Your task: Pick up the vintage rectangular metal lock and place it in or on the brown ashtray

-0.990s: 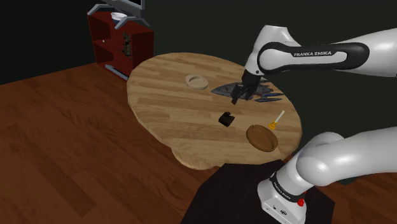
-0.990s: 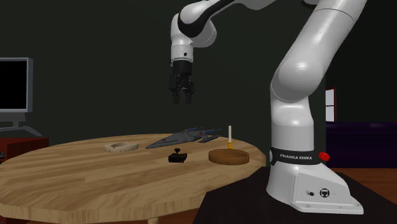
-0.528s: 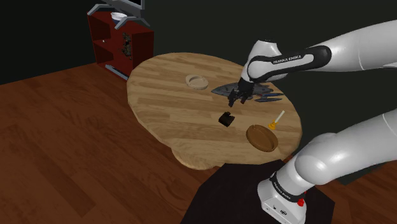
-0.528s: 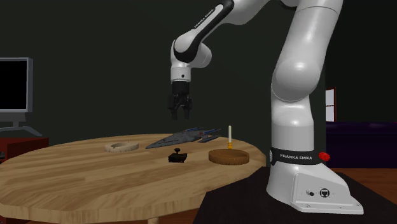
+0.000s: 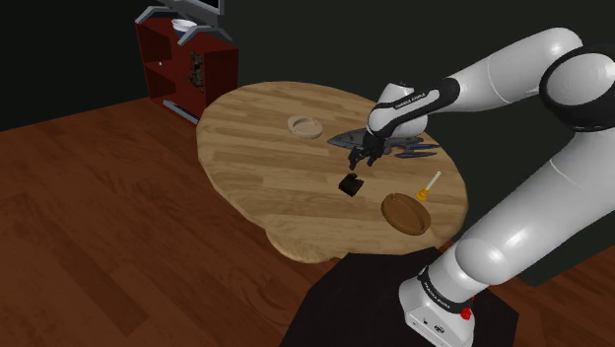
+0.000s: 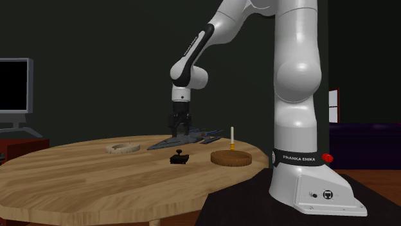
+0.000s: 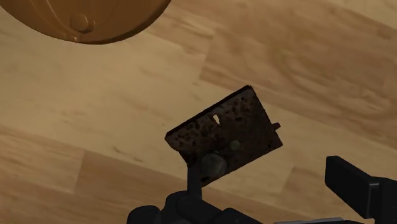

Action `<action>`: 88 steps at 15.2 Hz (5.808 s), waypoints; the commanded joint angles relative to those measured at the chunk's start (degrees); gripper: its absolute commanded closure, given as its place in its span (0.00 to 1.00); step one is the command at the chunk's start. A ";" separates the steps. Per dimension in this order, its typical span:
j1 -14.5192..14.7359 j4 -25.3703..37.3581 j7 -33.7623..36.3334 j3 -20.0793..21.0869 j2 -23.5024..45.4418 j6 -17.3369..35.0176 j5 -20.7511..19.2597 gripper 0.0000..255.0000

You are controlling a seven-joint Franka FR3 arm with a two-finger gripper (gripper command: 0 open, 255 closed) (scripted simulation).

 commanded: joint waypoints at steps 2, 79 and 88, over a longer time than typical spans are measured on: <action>-1.22 2.96 -3.50 -1.10 6.69 3.85 3.08 0.00; -17.25 -21.61 -17.71 -16.61 -20.15 2.87 -15.97 1.00; -15.75 -22.52 -19.05 -18.28 -14.49 9.34 -14.40 1.00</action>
